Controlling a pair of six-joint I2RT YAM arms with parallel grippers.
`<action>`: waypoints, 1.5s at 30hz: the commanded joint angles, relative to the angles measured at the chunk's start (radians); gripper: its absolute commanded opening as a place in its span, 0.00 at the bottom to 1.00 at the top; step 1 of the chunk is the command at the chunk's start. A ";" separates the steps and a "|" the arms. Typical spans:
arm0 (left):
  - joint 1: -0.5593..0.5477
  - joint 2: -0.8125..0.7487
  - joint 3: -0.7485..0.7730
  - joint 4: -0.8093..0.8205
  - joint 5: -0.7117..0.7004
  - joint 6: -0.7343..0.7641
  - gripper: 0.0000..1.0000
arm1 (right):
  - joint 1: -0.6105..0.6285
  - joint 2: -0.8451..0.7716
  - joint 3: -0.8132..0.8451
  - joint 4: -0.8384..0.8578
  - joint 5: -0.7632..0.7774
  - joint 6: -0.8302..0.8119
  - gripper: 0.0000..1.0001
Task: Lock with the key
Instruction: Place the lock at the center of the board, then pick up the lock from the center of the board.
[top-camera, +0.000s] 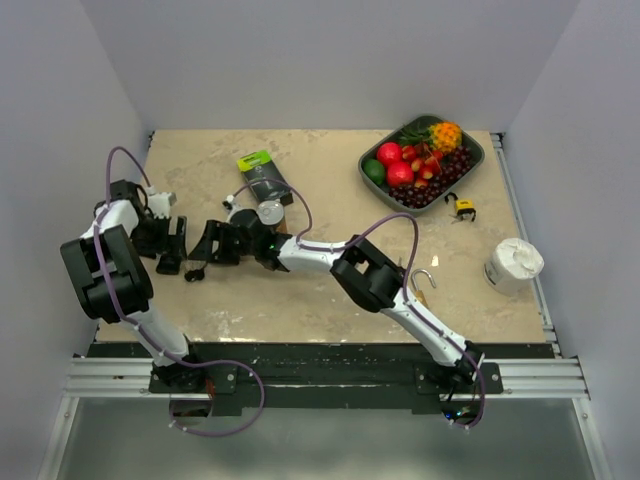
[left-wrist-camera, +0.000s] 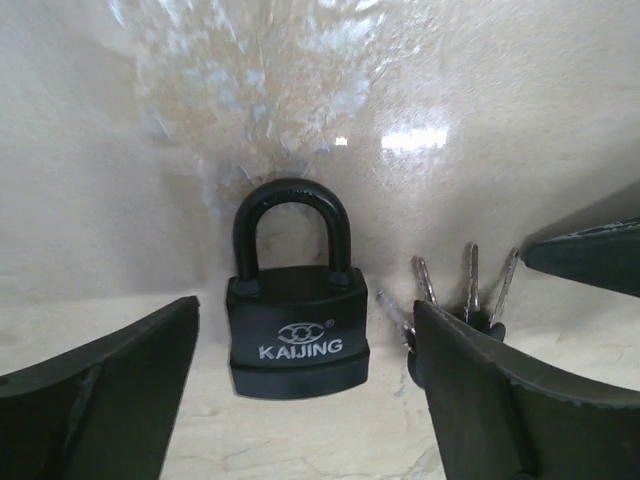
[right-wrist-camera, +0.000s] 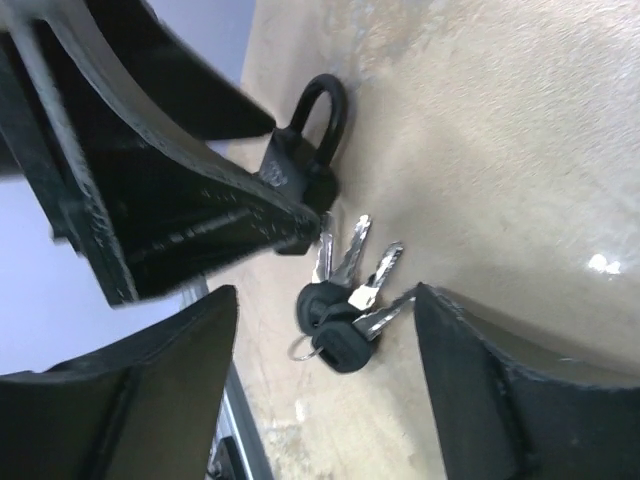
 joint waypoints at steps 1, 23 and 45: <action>0.003 -0.065 0.110 -0.048 0.041 -0.013 0.98 | 0.010 -0.135 -0.042 0.090 -0.007 -0.048 0.78; 0.037 -0.488 0.253 0.024 0.260 -0.151 0.99 | -0.067 -0.882 -0.586 -0.080 -0.158 -0.705 0.96; -0.166 -0.582 0.091 0.171 0.432 -0.188 0.99 | -0.729 -1.411 -0.872 -1.129 0.132 -1.365 0.99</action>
